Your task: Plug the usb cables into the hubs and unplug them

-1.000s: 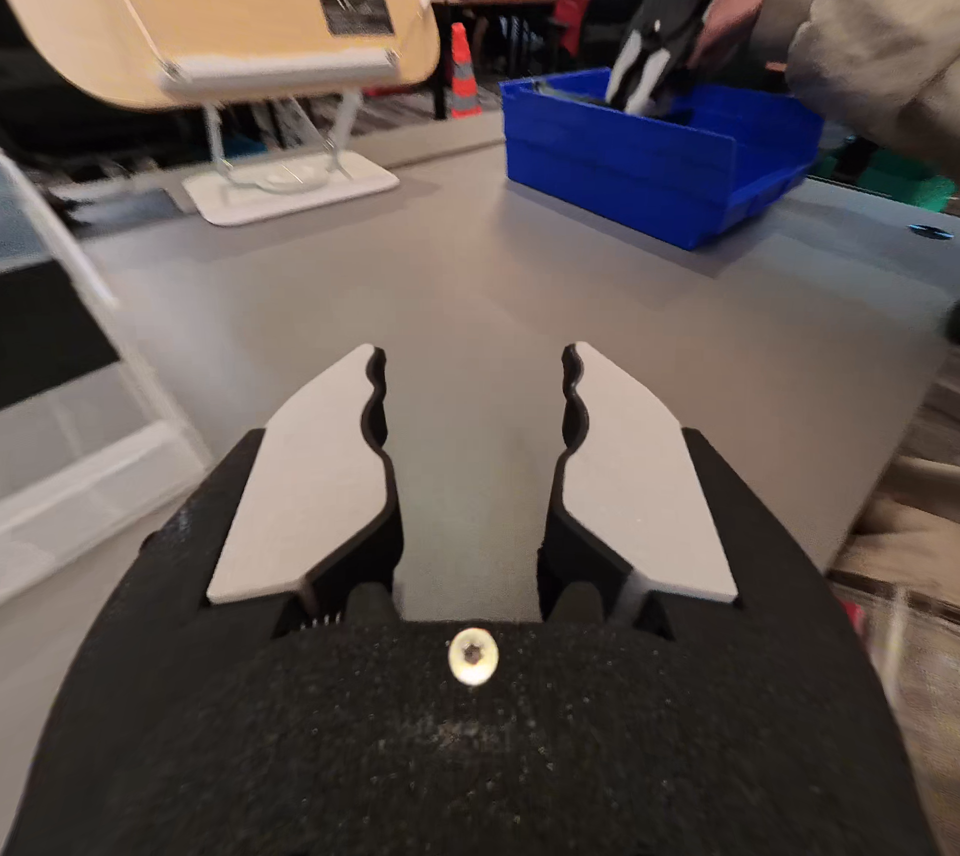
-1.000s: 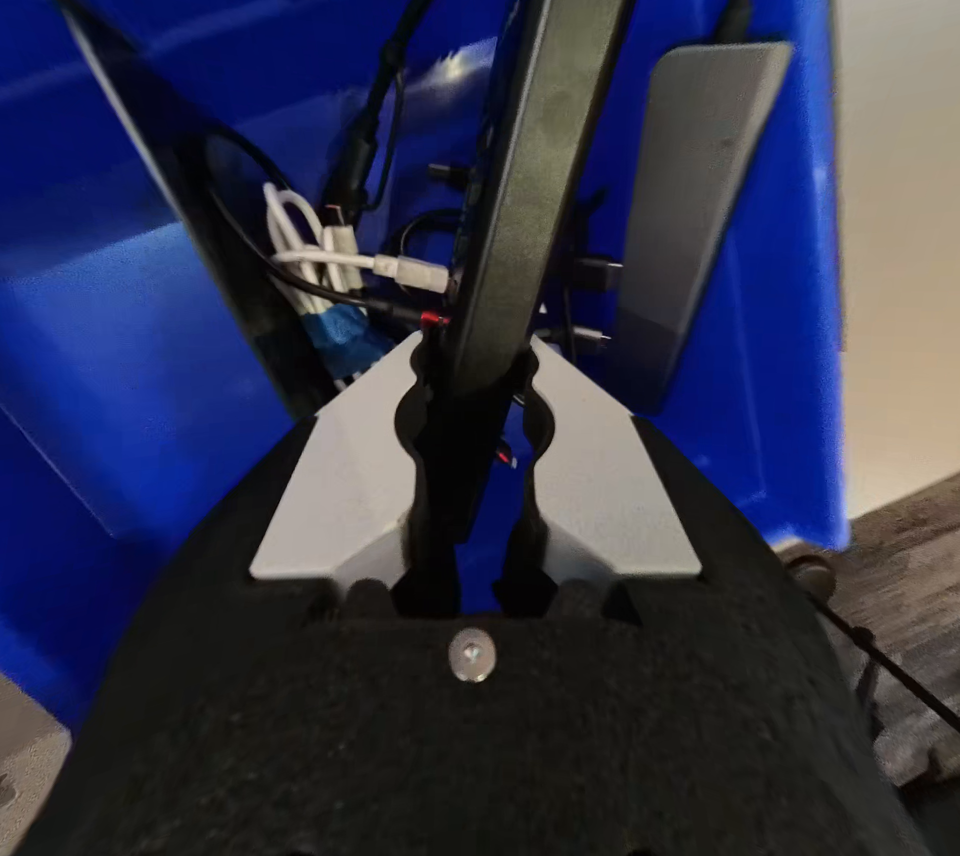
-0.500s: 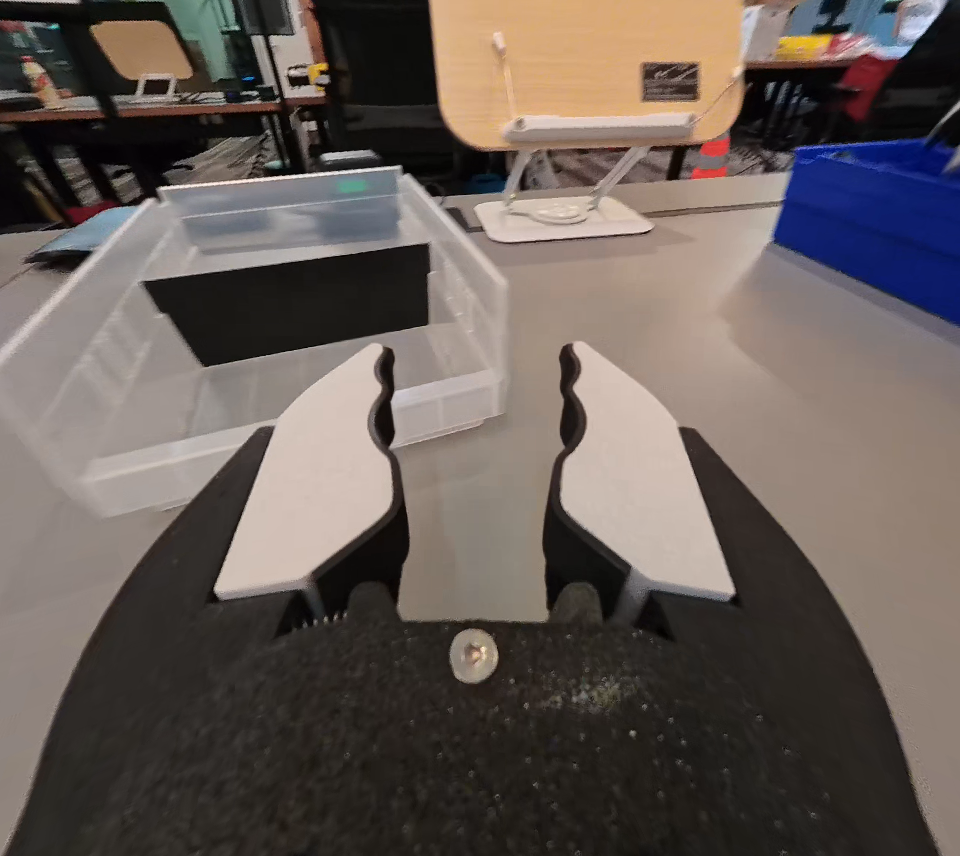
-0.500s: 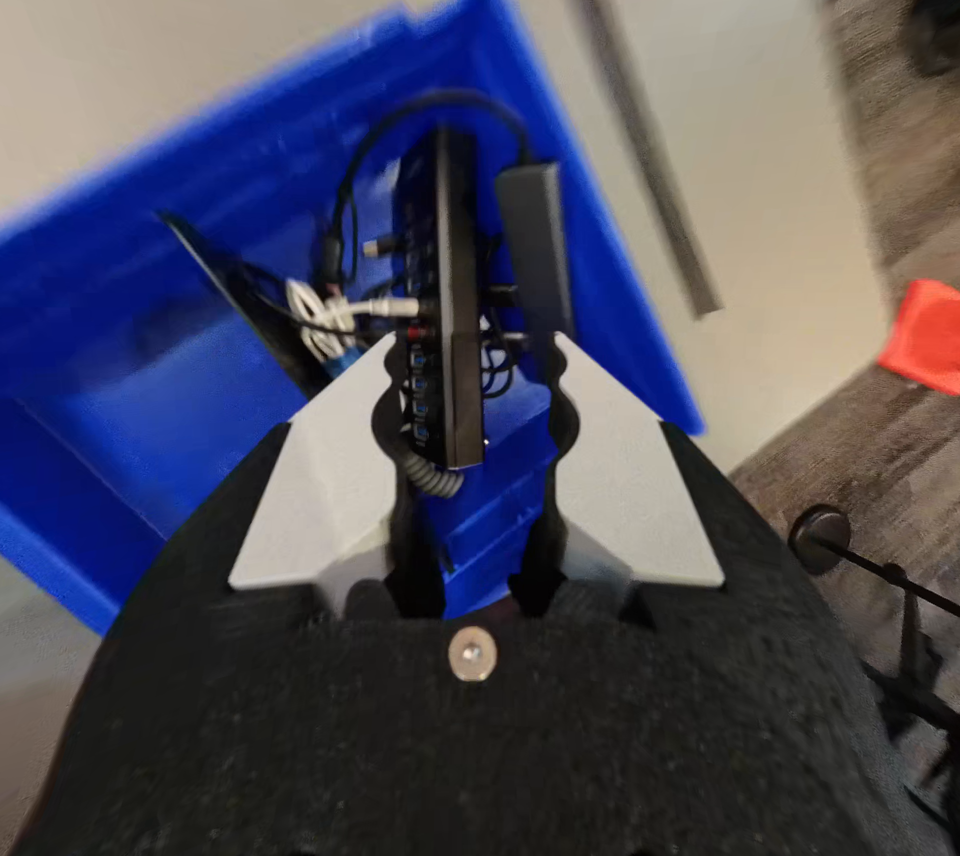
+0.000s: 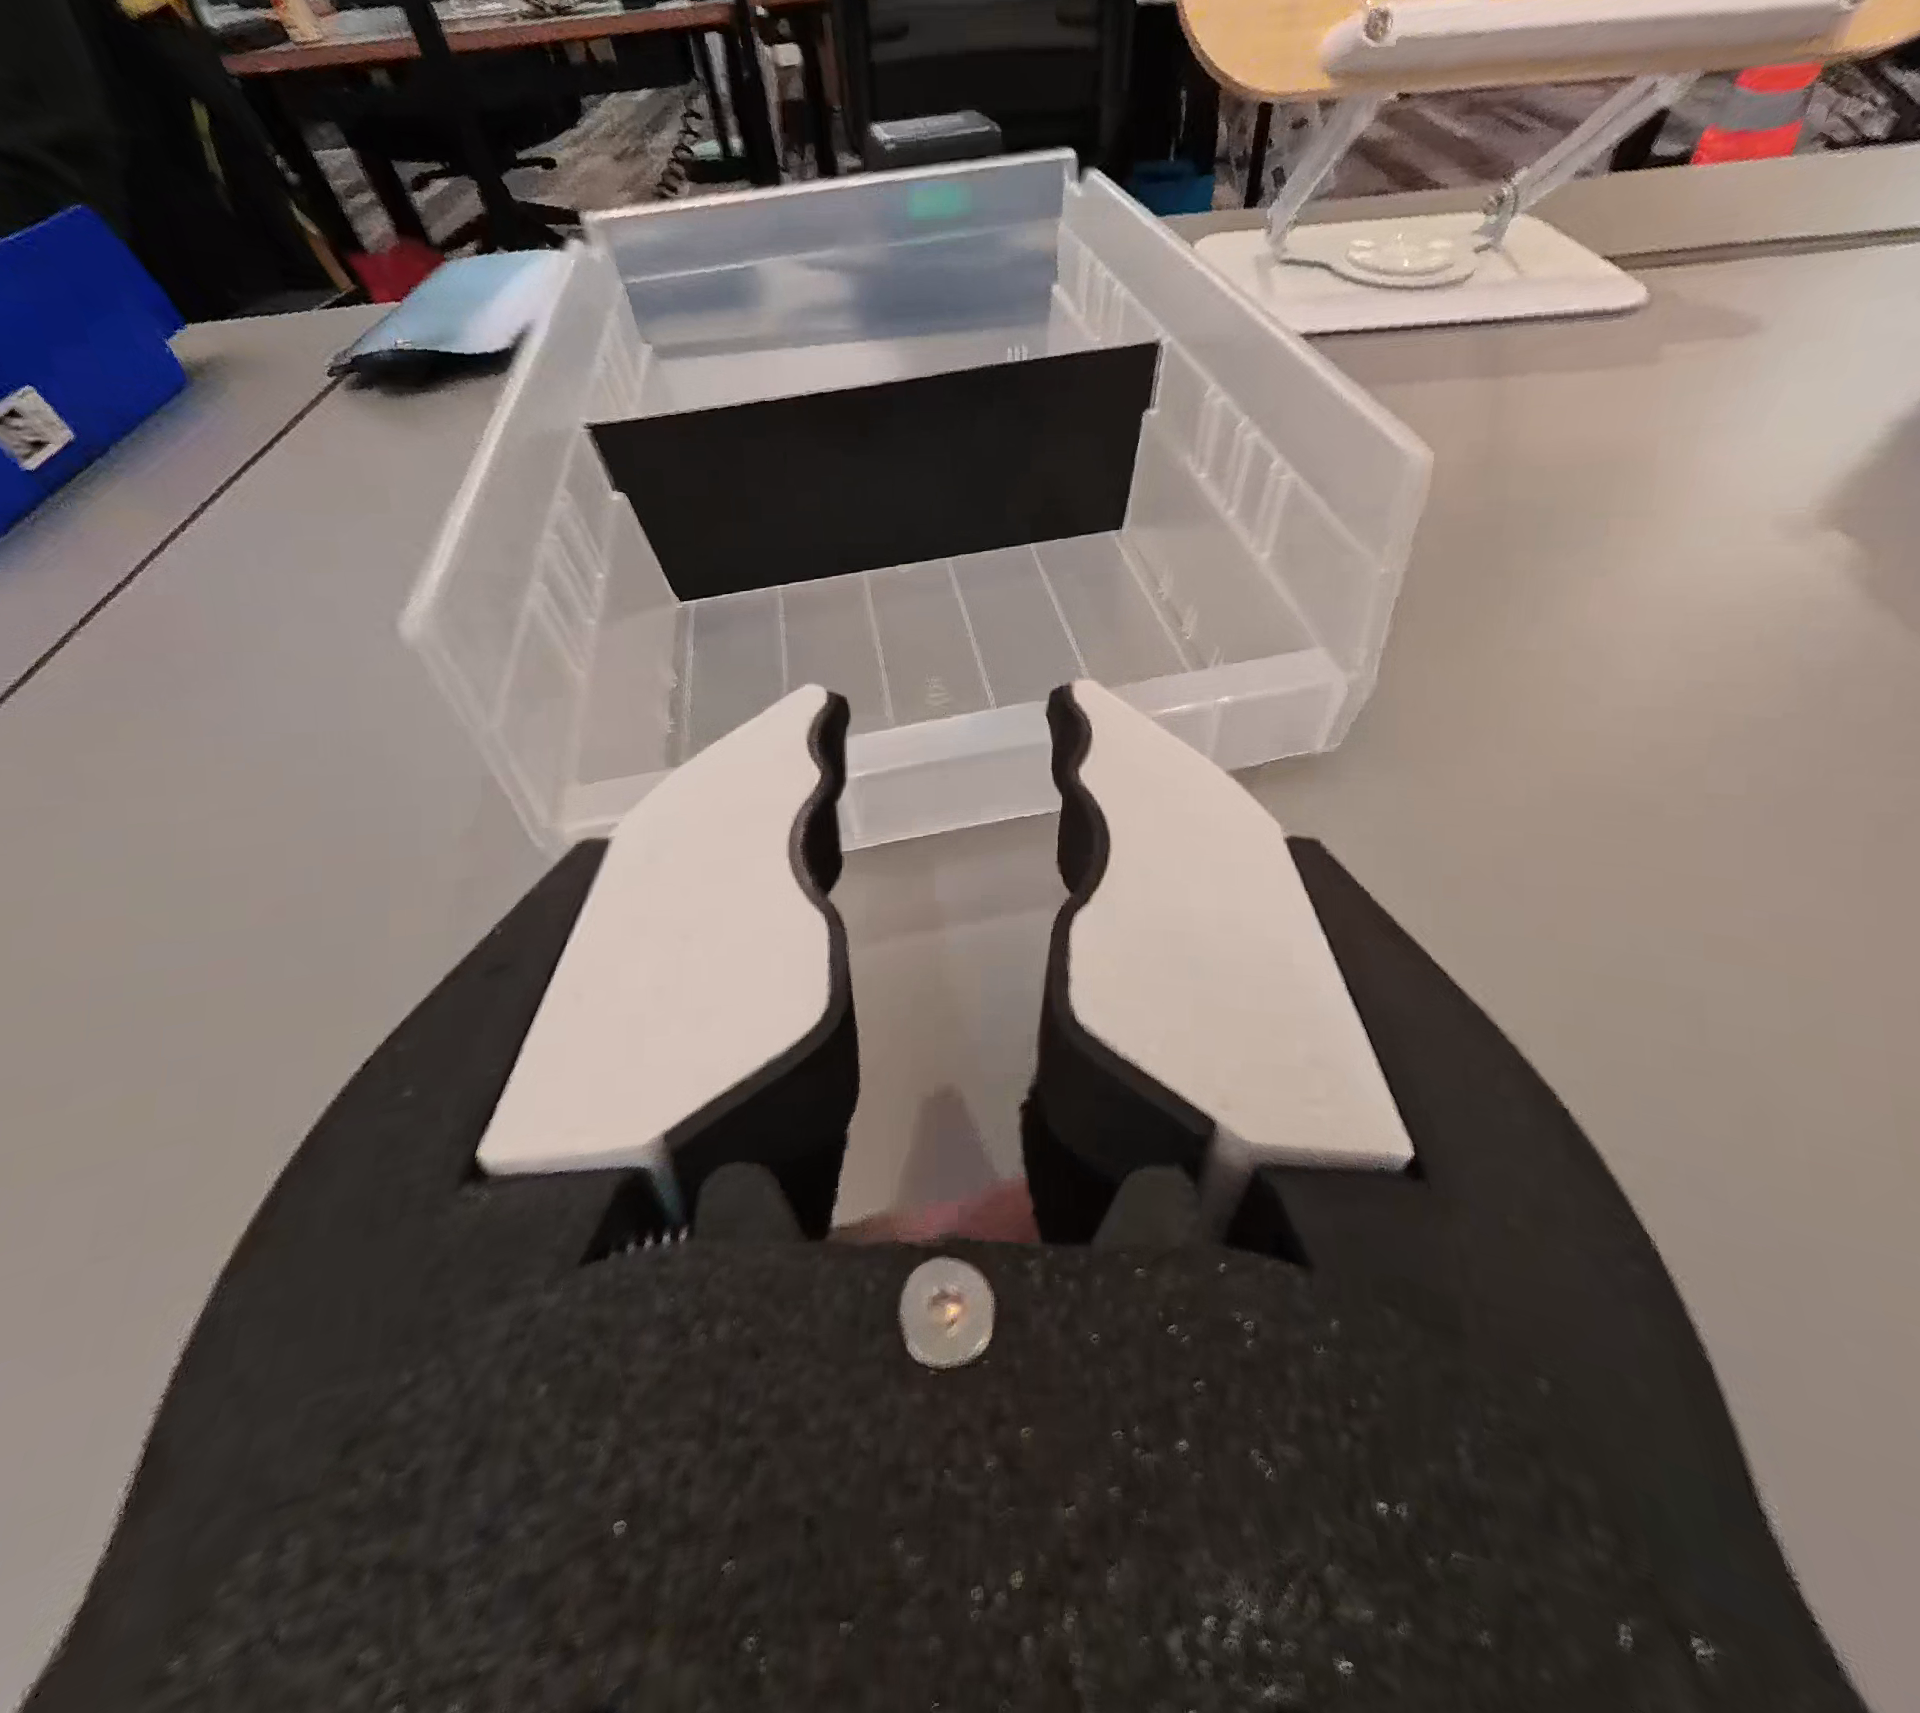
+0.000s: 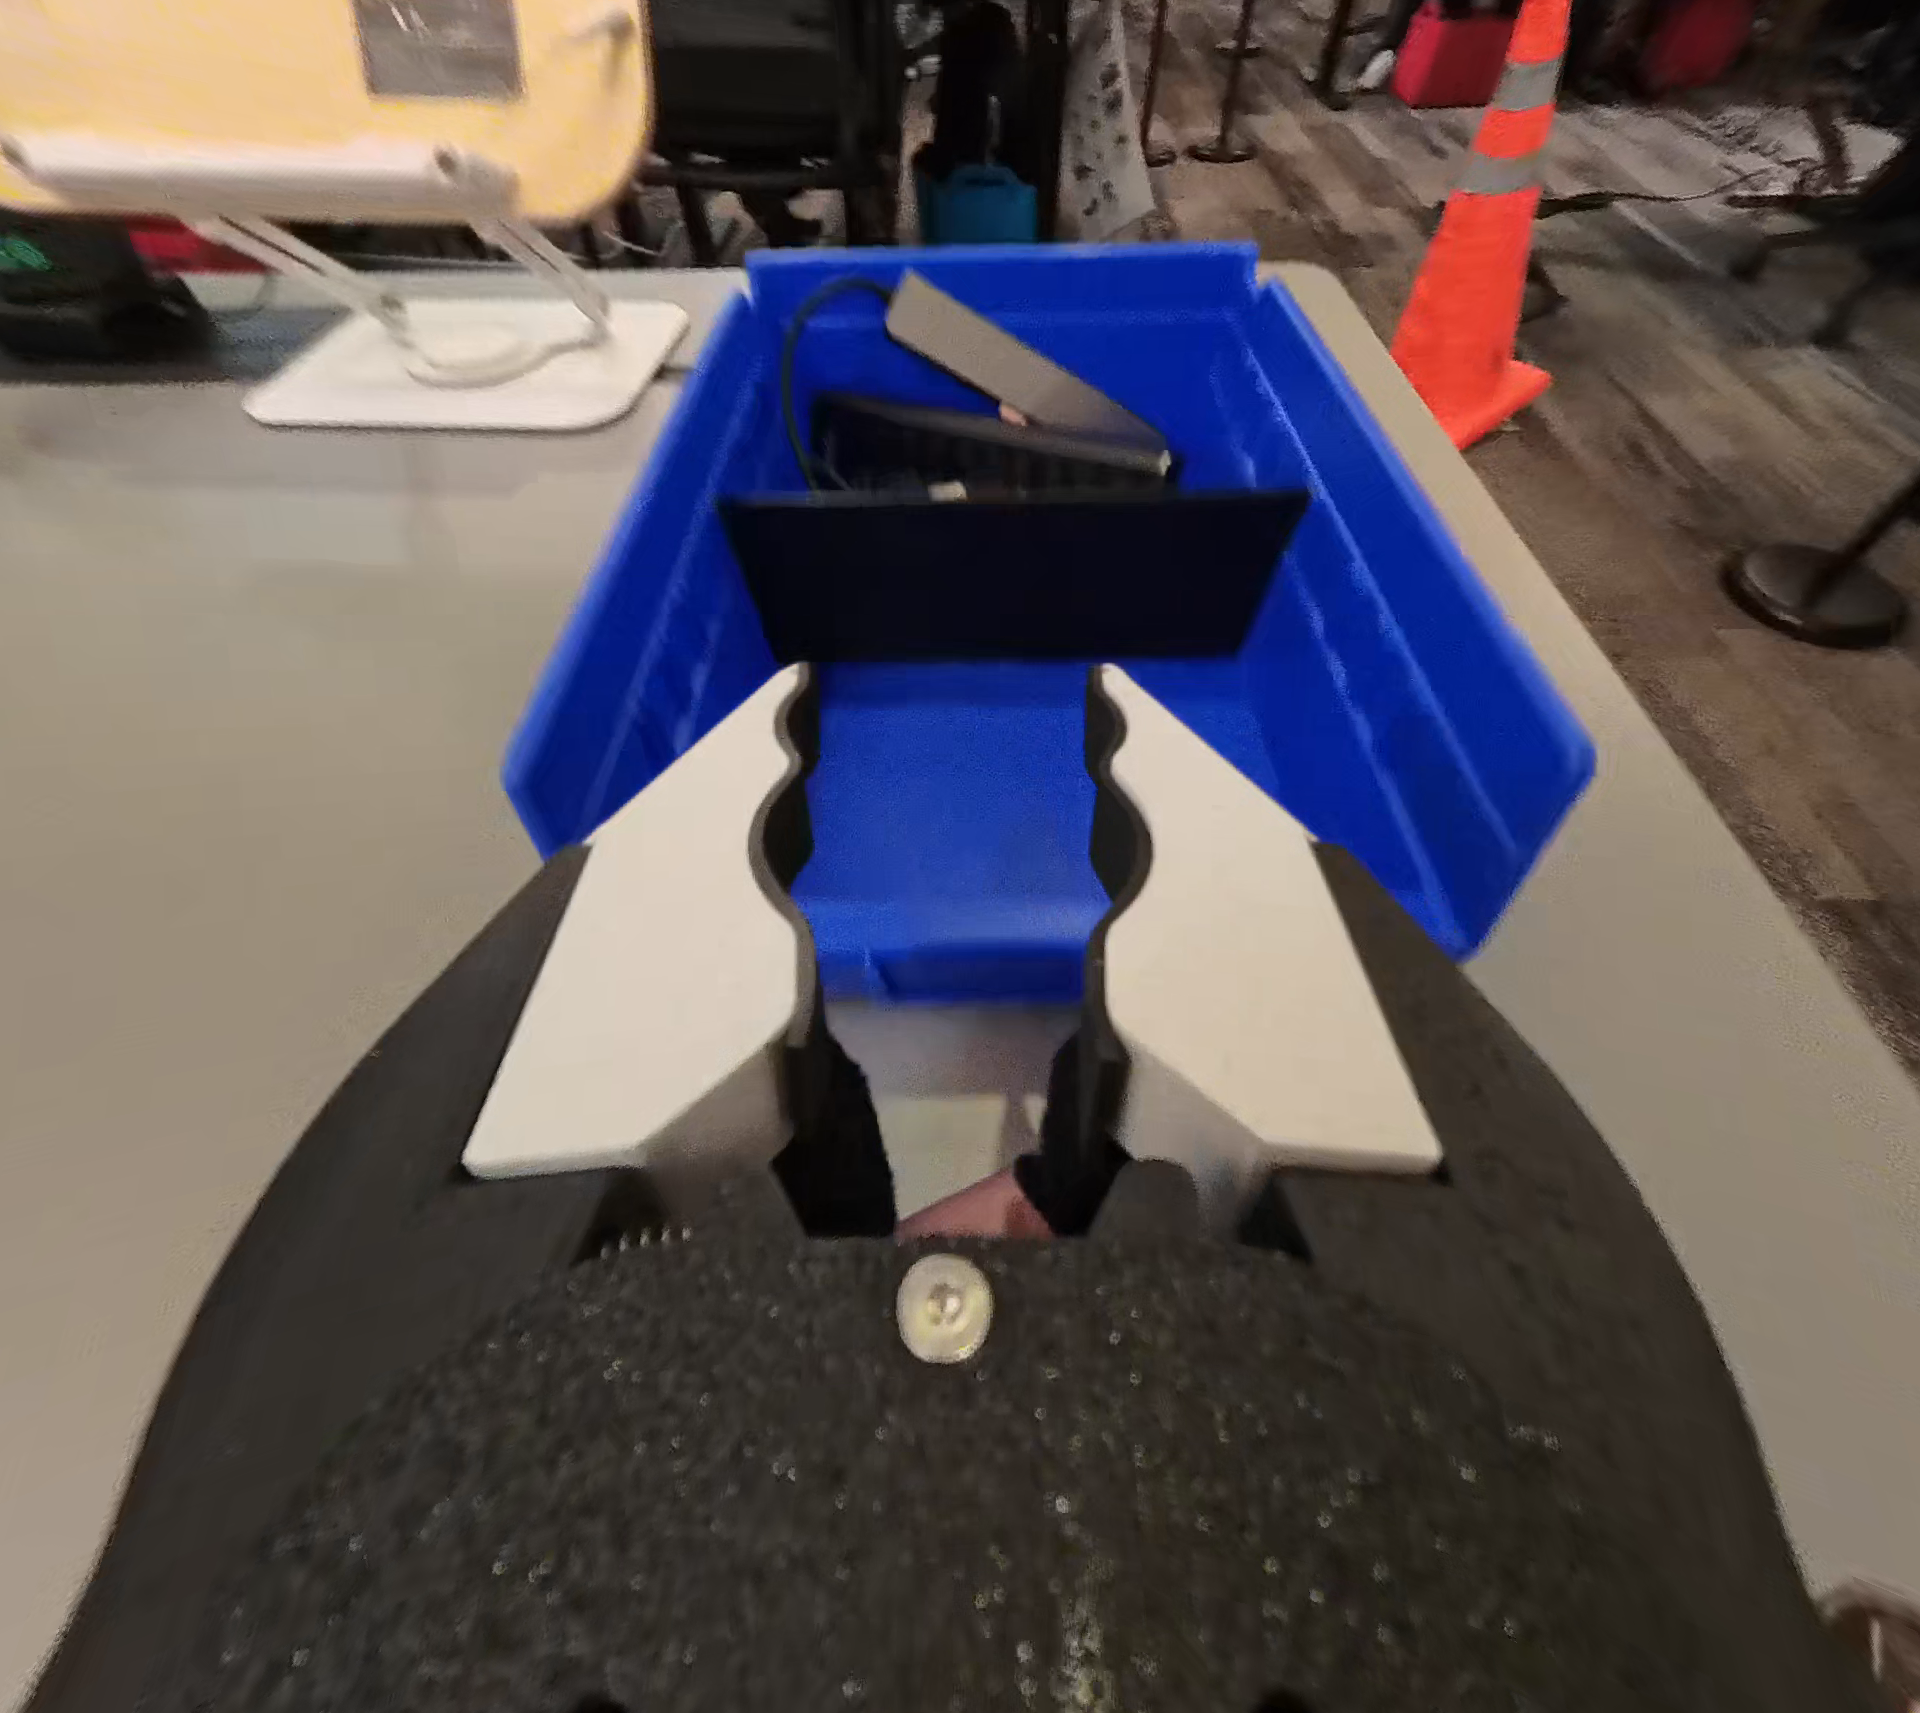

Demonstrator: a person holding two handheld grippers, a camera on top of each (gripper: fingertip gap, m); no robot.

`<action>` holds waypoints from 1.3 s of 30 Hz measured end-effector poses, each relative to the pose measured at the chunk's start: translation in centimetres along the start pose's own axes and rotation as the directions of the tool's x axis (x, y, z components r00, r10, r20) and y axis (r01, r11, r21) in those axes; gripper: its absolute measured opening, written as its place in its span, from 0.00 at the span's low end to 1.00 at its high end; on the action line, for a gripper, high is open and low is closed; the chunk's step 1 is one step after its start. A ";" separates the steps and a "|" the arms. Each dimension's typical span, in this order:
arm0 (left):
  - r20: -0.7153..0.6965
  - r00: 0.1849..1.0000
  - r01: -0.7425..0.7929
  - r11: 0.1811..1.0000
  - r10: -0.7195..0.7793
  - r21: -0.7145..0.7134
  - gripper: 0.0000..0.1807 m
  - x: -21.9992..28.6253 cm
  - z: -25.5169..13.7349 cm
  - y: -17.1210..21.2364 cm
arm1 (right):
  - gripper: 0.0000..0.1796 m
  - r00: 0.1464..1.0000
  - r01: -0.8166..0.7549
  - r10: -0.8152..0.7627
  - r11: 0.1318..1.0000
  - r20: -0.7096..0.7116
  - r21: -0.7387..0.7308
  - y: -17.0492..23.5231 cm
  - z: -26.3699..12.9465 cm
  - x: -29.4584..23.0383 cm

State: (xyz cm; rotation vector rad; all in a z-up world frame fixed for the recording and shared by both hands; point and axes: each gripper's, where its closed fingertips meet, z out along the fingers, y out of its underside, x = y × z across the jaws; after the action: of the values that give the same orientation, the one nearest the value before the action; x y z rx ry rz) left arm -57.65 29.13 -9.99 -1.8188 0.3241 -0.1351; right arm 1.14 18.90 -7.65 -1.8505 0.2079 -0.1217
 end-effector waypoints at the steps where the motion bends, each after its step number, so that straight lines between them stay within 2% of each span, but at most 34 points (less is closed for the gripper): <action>1: -0.009 1.000 -0.002 1.000 0.002 -0.023 0.18 0.2 0.1 0.4 | 0.27 1.000 0.010 -0.010 1.000 -0.019 0.003 1.3 -0.2 0.2; 4: -0.008 1.000 0.006 0.998 -0.006 -0.062 0.17 0.3 0.4 1.3 | 0.26 1.000 0.003 -0.003 1.000 -0.001 -0.014 3.3 -0.1 0.5; 11: 0.045 0.998 0.037 0.998 -0.035 -0.042 0.25 0.3 0.6 1.0 | 0.26 0.999 0.041 -0.041 0.999 0.013 -0.026 3.2 1.6 1.0; 14: 0.049 0.998 0.032 0.998 -0.029 -0.053 0.25 0.6 1.0 1.1 | 0.26 0.999 0.006 -0.004 0.999 0.044 -0.037 3.1 2.4 0.5; 19: 0.045 0.999 0.034 0.996 -0.031 -0.080 0.25 0.9 1.5 1.7 | 0.26 0.998 0.053 -0.052 0.998 0.023 -0.038 2.9 3.1 0.5; 26: 0.068 0.993 0.104 0.988 -0.097 -0.113 0.25 0.1 1.4 2.4 | 0.26 0.998 0.063 -0.062 0.997 0.016 -0.040 3.2 2.7 0.6; 32: 0.062 0.994 0.096 0.989 -0.089 -0.114 0.25 0.5 1.5 2.4 | 0.26 0.999 0.047 -0.046 0.999 0.011 -0.028 3.1 2.5 0.9; 34: 0.053 0.995 0.094 0.990 -0.089 -0.108 0.25 0.7 1.5 2.3 | 0.26 0.996 0.039 -0.040 0.999 0.080 0.012 2.3 2.3 -0.4; 37: 0.005 0.994 0.108 0.989 -0.108 -0.101 0.19 1.6 1.4 1.9 | 0.26 0.957 0.094 -0.129 0.985 0.259 0.143 0.5 1.1 -5.5; 39: -0.011 0.994 0.108 0.992 -0.109 -0.067 0.20 2.0 1.2 1.4 | 0.27 0.934 0.156 -0.181 0.982 0.307 0.104 1.7 1.3 -8.3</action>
State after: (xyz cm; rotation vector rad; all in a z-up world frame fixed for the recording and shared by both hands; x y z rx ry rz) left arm -55.65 29.36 -11.80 -1.9029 0.2422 -0.2152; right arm -6.88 21.34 -9.48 -1.7799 -0.1778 0.0485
